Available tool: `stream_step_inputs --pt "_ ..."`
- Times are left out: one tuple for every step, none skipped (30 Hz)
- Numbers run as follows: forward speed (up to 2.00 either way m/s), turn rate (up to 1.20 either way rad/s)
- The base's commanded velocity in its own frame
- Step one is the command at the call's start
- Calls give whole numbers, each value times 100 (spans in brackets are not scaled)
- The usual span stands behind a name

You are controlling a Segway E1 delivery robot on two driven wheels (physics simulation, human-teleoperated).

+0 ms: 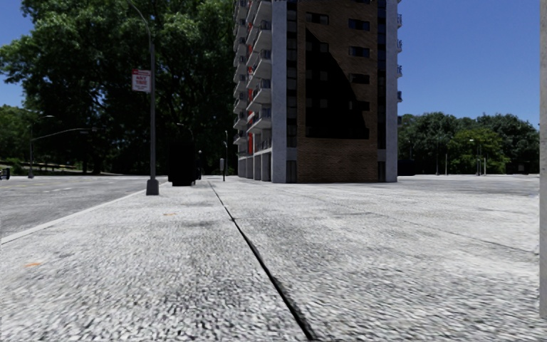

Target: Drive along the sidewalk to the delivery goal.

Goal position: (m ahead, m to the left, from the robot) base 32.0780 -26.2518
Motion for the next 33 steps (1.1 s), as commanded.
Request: stream_step_inputs --pt "200 -62" --pt "200 -62" --pt "200 -62" --pt "200 -62" --pt "200 -62" --pt "200 -62" --pt "200 -62" --pt "200 -62" --pt "200 -62" --pt "200 -62" --pt "200 -62" --pt "200 -62" --pt "200 -62" --pt "200 -62" --pt "200 -62" --pt "200 -62" --pt "200 -62" --pt "200 -62" --pt "200 -62" --pt "200 -62" --pt "200 -62" --pt "200 -62" --pt "200 -62" --pt "200 -62" --pt "200 -62" --pt "200 -62" --pt "200 -62" --pt "200 -62" --pt "200 -62" --pt "200 -62" --pt "200 -62" --pt "200 -62" --pt "200 -62"
